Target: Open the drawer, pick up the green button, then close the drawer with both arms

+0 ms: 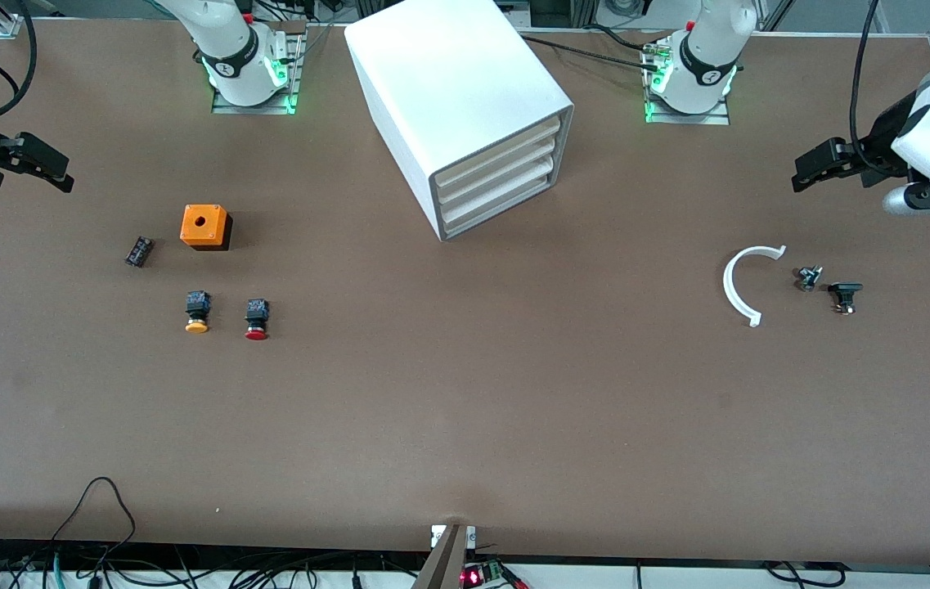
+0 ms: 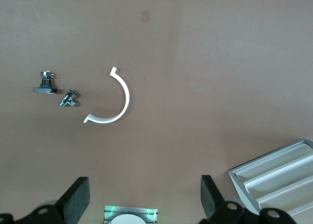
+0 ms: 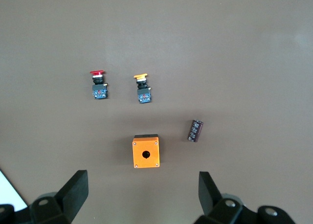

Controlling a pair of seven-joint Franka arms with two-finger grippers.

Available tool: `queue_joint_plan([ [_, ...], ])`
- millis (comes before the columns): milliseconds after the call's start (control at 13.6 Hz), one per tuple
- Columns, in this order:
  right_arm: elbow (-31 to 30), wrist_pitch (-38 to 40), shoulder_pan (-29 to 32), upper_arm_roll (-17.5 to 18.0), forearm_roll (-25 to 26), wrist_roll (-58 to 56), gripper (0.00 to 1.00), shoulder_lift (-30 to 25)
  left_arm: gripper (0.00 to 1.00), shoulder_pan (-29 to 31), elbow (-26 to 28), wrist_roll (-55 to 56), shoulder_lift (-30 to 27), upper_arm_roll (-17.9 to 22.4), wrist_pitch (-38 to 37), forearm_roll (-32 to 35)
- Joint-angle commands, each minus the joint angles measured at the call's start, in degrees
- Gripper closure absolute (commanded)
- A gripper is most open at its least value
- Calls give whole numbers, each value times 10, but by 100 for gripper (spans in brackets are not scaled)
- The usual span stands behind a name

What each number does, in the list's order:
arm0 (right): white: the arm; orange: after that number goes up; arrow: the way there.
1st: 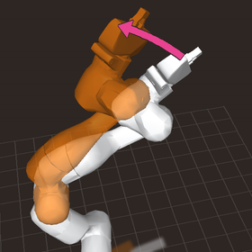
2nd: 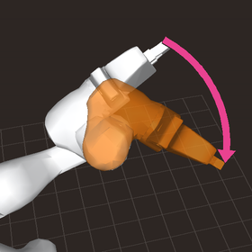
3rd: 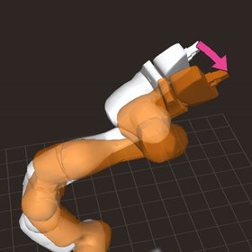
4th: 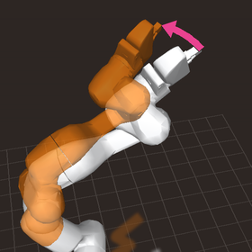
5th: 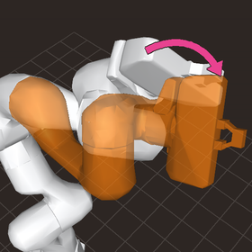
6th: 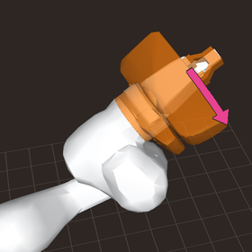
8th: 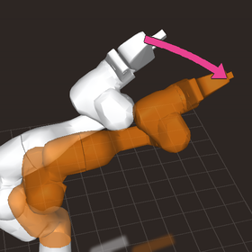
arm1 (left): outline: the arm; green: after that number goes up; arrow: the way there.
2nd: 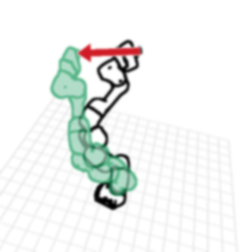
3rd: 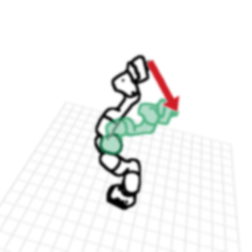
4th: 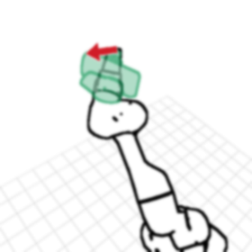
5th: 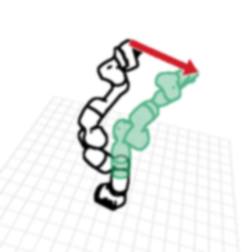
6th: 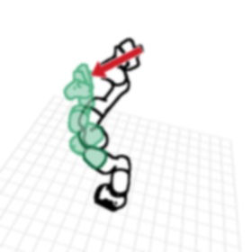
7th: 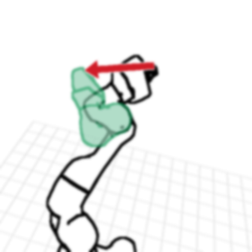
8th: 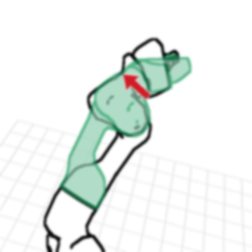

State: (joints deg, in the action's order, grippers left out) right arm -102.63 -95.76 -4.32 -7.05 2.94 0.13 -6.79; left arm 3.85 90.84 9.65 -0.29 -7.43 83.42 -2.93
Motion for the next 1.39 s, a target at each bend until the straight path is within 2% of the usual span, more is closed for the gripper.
queue_joint_plan([
  [0, 8, 9, 1, 1, -4, -2, 0, 0, 0, 1, -8, -14, 4, -3, -2, 13],
  [147, 8, 9, 1, 1, -4, 0, 0, 0, 0, 8, -22, -15, 13, 0, -2, 9],
  [881, 9, 8, 1, 2, -4, 6, 0, 0, 0, 5, -21, -6, 23, -7, 0, 13],
  [1028, 9, 8, 1, 2, -4, 7, 0, 0, 0, 5, -25, -9, 91, -9, -4, 14],
  [1321, 9, 4, 0, 2, -5, 7, 0, 1, 0, 29, -21, -17, 156, -7, -13, -29],
])
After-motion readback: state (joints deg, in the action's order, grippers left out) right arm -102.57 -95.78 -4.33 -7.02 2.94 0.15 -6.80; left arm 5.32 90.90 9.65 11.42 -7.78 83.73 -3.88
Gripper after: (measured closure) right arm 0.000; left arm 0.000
